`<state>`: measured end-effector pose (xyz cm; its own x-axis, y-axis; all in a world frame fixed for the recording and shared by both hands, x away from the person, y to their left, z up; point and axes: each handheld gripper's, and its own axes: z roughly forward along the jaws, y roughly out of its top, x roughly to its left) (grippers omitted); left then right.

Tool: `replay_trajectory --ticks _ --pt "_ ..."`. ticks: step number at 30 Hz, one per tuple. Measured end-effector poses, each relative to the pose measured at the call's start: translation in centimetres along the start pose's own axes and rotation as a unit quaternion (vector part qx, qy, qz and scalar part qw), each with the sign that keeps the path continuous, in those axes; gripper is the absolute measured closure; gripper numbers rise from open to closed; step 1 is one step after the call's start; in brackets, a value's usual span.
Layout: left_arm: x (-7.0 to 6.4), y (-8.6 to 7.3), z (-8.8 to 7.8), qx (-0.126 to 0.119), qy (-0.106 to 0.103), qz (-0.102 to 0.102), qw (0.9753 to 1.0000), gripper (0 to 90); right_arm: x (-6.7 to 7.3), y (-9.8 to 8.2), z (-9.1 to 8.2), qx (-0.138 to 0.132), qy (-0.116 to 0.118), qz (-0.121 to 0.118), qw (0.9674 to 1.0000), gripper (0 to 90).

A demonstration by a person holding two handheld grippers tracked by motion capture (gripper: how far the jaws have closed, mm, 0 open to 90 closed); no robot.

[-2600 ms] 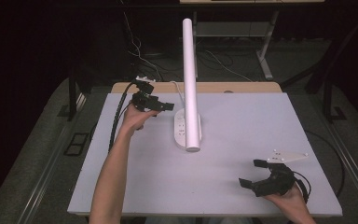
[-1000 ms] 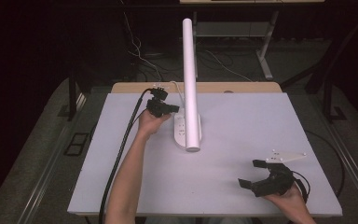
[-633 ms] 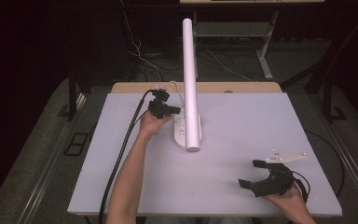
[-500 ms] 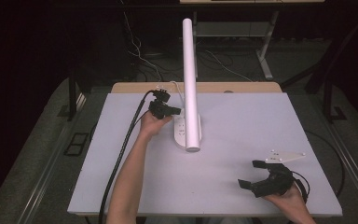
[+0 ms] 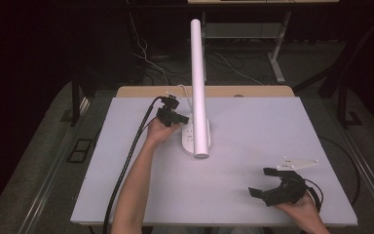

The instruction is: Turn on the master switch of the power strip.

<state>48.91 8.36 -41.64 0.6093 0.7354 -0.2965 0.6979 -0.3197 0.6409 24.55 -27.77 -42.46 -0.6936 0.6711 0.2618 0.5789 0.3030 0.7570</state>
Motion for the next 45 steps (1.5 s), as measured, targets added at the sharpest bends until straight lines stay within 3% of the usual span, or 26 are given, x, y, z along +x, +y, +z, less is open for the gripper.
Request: replay_trajectory --ticks 6,7,8,9,11,12,18,19,20,27,31,35,39,42,45 --pt "0.0 0.0 0.2 0.000 -0.009 0.003 1.0000 89.7 0.0 0.0 0.0 -0.001 -0.001 0.000 1.0000 0.3" --pt "-0.2 -0.1 0.4 -0.010 -0.011 -0.009 0.9998 89.8 0.0 0.0 0.0 0.000 -0.001 0.000 1.0000 0.3" --pt "-0.1 0.0 0.3 0.003 -0.008 0.007 0.9999 89.9 0.0 0.0 0.0 0.000 0.000 0.000 1.0000 0.3" --pt "-0.1 0.0 0.3 0.003 -0.008 0.007 0.9999 89.9 0.0 0.0 0.0 0.000 0.000 0.000 1.0000 0.3" --pt "-0.3 0.0 0.4 -0.008 -0.007 -0.008 0.9999 90.0 0.0 -0.1 0.0 -0.001 0.001 -0.001 1.0000 0.3" --pt "-0.1 0.0 0.3 0.004 -0.006 0.006 1.0000 90.0 0.1 -0.1 0.0 -0.001 0.001 -0.002 1.0000 0.3" --pt "-0.3 0.0 0.5 -0.001 -0.002 -0.012 0.9999 90.0 0.2 0.0 0.0 -0.001 0.002 -0.002 1.0000 0.3" --pt "-0.1 0.1 0.4 0.010 -0.004 -0.004 0.9999 90.0 0.2 0.0 0.0 0.000 0.003 -0.003 1.0000 0.3" --pt "-0.4 0.1 0.6 -0.002 -0.003 -0.019 0.9998 90.0 0.2 0.0 0.1 0.000 0.004 -0.004 1.0000 0.3" --pt "-0.9 0.5 0.7 0.024 0.018 0.005 0.9995 90.0 0.3 0.0 0.1 -0.001 0.004 -0.005 1.0000 0.3" --pt "-0.7 0.2 0.7 0.012 0.013 -0.016 0.9997 90.0 0.3 0.0 0.0 -0.003 0.004 -0.005 1.0000 0.3" --pt "-1.0 0.1 0.7 0.008 0.021 -0.014 0.9997 90.0 0.3 0.0 0.0 -0.003 0.003 -0.005 1.0000 0.3" --pt "-0.7 -0.2 0.7 0.000 0.015 -0.024 0.9996 90.0 0.3 0.0 -0.1 -0.005 0.002 -0.004 1.0000 0.3" --pt "-0.8 -0.3 0.7 0.001 0.018 -0.016 0.9997 90.0 0.2 0.0 -0.1 -0.007 0.002 -0.005 1.0000 0.3" --pt "-0.7 -0.3 0.7 -0.005 0.013 -0.026 0.9996 90.0 0.2 0.0 -0.1 -0.007 0.003 -0.005 1.0000 0.3"
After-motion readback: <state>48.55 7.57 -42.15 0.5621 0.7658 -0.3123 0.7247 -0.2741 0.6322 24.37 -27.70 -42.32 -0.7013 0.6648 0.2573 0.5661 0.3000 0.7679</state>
